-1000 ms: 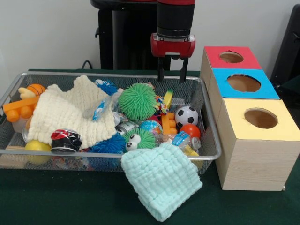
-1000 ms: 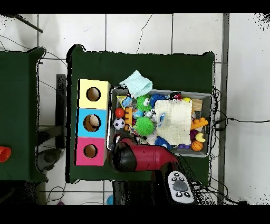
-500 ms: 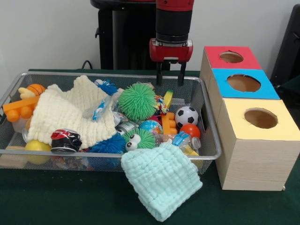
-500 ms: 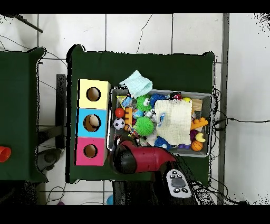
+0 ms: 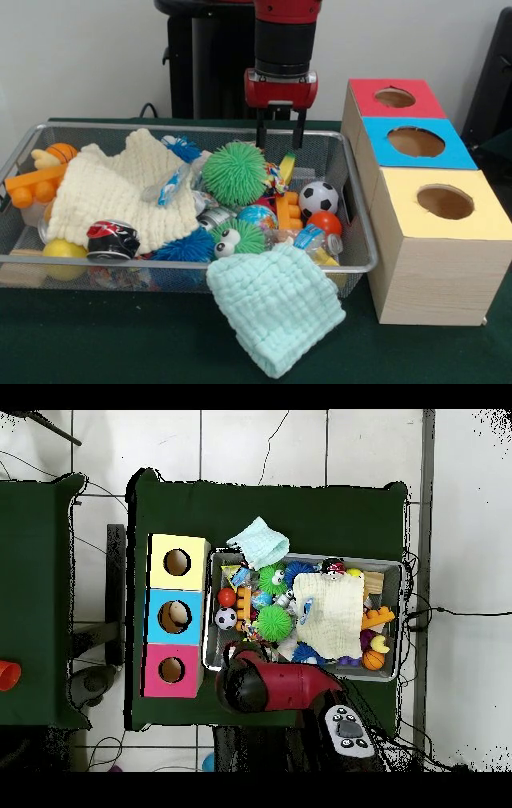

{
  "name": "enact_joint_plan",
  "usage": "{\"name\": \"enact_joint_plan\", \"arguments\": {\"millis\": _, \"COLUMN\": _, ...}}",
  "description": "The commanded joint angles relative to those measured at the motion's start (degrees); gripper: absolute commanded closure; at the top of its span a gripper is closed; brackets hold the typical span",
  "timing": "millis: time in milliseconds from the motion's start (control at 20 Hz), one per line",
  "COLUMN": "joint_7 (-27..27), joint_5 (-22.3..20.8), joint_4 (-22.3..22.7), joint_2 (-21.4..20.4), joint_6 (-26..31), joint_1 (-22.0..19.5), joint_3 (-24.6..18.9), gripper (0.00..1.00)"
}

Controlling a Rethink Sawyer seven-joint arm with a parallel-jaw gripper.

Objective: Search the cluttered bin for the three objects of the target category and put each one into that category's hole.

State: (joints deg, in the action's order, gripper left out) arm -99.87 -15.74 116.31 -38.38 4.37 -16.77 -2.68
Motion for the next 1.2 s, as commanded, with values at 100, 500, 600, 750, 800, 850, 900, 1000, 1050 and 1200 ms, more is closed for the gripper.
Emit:
{"name": "enact_joint_plan", "arguments": {"millis": 100, "joint_7": -6.5, "joint_5": -3.41, "joint_4": 0.5, "joint_2": 3.51, "joint_6": -5.13, "joint_1": -0.99, "joint_3": -1.33, "gripper": 0.0}}
{"name": "enact_joint_plan", "arguments": {"millis": 500, "joint_7": -6.84, "joint_5": -4.22, "joint_4": -0.81, "joint_2": 5.96, "joint_6": -7.12, "joint_1": -0.74, "joint_3": -0.53, "gripper": 0.0}}
{"name": "enact_joint_plan", "arguments": {"millis": 600, "joint_7": -7.03, "joint_5": -4.2, "joint_4": -1.18, "joint_2": 6.31, "joint_6": -7.6, "joint_1": 0.09, "joint_3": 0.43, "gripper": 0.0}}
{"name": "enact_joint_plan", "arguments": {"millis": 750, "joint_7": -7.36, "joint_5": -4.17, "joint_4": -1.69, "joint_2": 7.18, "joint_6": -8.93, "joint_1": 1.25, "joint_3": 1.76, "gripper": 0.0}}
{"name": "enact_joint_plan", "arguments": {"millis": 800, "joint_7": -7.41, "joint_5": -4.14, "joint_4": -1.67, "joint_2": 7.42, "joint_6": -9.2, "joint_1": 1.21, "joint_3": 1.73, "gripper": 0.0}}
{"name": "enact_joint_plan", "arguments": {"millis": 850, "joint_7": -7.4, "joint_5": -4.17, "joint_4": -1.66, "joint_2": 7.71, "joint_6": -9.5, "joint_1": 1.07, "joint_3": 1.63, "gripper": 0.0}}
{"name": "enact_joint_plan", "arguments": {"millis": 900, "joint_7": -7.38, "joint_5": -4.26, "joint_4": -1.54, "joint_2": 8.01, "joint_6": -9.87, "joint_1": 0.79, "joint_3": 1.4, "gripper": 0.0}}
{"name": "enact_joint_plan", "arguments": {"millis": 1000, "joint_7": -7.35, "joint_5": -4.45, "joint_4": -1.29, "joint_2": 8.62, "joint_6": -10.61, "joint_1": 0.23, "joint_3": 0.94, "gripper": 0.0}}
{"name": "enact_joint_plan", "arguments": {"millis": 1050, "joint_7": -7.22, "joint_5": -4.49, "joint_4": -1.5, "joint_2": 9.07, "joint_6": -10.87, "joint_1": -0.04, "joint_3": 0.7, "gripper": 0.0}}
{"name": "enact_joint_plan", "arguments": {"millis": 1200, "joint_7": -6.99, "joint_5": -4.75, "joint_4": -1.77, "joint_2": 9.94, "joint_6": -11.89, "joint_1": -0.33, "joint_3": 0.55, "gripper": 0.0}}
